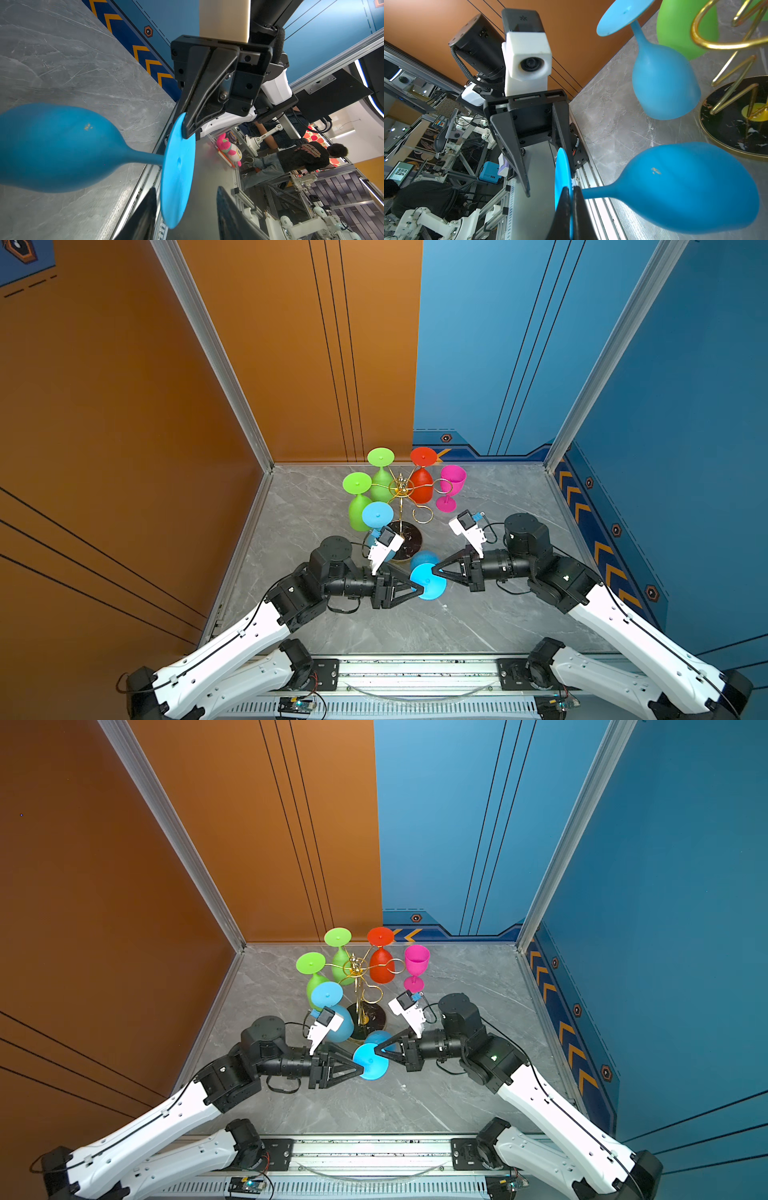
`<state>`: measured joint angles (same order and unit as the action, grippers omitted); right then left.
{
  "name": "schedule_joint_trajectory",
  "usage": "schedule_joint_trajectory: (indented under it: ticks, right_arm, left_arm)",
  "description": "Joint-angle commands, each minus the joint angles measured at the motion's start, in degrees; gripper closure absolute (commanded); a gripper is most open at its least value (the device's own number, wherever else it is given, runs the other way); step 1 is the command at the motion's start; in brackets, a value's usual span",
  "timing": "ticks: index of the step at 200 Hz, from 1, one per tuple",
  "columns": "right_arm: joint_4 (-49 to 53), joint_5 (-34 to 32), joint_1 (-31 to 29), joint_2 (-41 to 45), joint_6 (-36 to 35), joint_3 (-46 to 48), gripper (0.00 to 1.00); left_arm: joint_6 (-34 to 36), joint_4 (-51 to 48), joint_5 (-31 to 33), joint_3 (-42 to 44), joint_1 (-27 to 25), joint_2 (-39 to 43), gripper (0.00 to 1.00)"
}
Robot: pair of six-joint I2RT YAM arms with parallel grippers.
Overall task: Take the wine glass off the wine glass rack
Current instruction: 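Grasp the cyan glass foot with the left gripper while the right releases it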
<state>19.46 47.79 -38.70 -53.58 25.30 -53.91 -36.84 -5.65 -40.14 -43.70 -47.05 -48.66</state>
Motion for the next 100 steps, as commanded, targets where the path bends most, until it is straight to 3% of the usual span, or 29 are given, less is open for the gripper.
schedule_joint_trajectory:
  ticks: [1, 100]
  right_arm:
    - [-1.97, -0.57, -0.41, 0.22, -0.87, -0.21, 1.0]
    - [-1.62, -1.02, -0.54, 0.47, -0.95, 0.3, 1.0]
  left_arm:
    - [1.6, 1.33, -0.98, -1.76, -0.91, -0.14, 0.56]
    - [2.13, 1.34, -0.29, -2.22, -1.99, -1.31, 0.79]
